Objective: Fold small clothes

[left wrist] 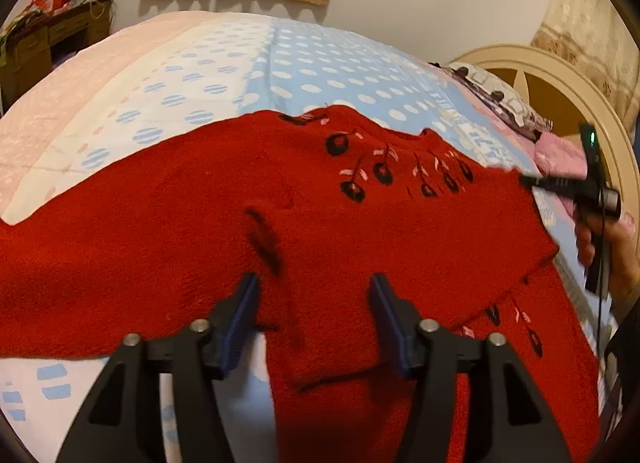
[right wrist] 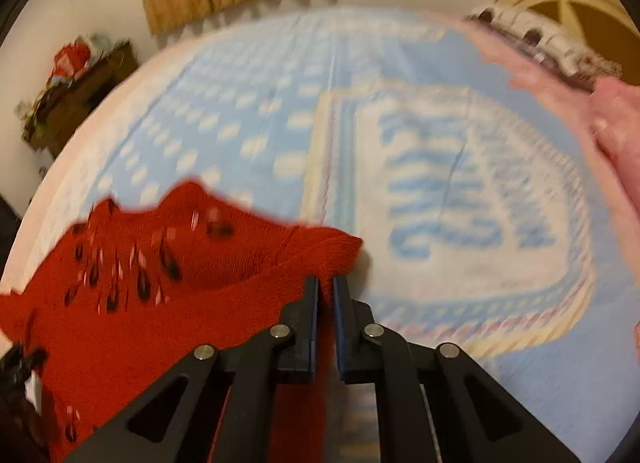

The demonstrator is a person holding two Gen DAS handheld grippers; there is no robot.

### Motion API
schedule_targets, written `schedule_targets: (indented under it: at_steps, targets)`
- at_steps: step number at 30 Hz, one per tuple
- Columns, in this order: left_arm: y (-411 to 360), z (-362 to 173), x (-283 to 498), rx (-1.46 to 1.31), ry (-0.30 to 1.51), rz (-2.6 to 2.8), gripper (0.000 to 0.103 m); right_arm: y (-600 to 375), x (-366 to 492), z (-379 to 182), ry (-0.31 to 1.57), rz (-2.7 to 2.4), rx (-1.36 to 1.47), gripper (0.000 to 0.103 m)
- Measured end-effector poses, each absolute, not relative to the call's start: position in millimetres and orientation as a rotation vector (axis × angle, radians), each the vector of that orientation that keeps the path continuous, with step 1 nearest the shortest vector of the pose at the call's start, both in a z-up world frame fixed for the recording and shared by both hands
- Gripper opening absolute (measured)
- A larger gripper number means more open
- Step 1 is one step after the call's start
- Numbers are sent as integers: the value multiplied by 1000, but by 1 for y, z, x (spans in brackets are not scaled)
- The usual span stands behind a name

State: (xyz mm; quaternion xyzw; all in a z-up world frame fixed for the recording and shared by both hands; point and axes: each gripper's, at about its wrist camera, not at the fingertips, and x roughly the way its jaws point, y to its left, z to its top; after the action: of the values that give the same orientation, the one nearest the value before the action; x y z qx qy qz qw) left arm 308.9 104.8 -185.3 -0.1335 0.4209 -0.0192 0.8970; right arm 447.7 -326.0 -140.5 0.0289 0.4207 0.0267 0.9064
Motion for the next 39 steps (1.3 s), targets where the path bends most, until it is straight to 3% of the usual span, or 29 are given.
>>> schedule_targets:
  at_steps: [6, 7, 8, 9, 10, 14, 19, 21, 28, 35, 39]
  targets:
    - [98, -186, 310, -231, 880, -34, 69, -339, 464, -161, 959, 96, 89, 10]
    - [100, -185, 309, -240, 878, -34, 69, -340, 462, -164, 982, 82, 77, 23]
    - [101, -185, 308, -250, 875, -33, 69, -340, 458, -165, 990, 65, 57, 50]
    - [104, -184, 307, -260, 872, -29, 69, -340, 447, -161, 985, 62, 43, 60]
    - [106, -183, 306, -270, 868, -20, 69, -339, 438, -157, 971, 70, 46, 63]
    - [118, -184, 299, -329, 857, -15, 69, -317, 393, -137, 930, 227, 53, 63]
    - [118, -183, 298, -346, 851, -15, 66, -266, 359, -149, 931, 303, -142, 63]
    - [116, -184, 298, -320, 864, 8, 62, -260, 356, -167, 1005, 323, -145, 63]
    - [121, -192, 288, -311, 908, 45, 65, -268, 336, -178, 1089, 346, -98, 63]
    - [121, -194, 288, -304, 910, 53, 67, -257, 347, -143, 953, 341, -7, 63]
    - [121, -193, 287, -326, 905, 34, 69, -245, 362, -181, 1112, 285, -88, 64]
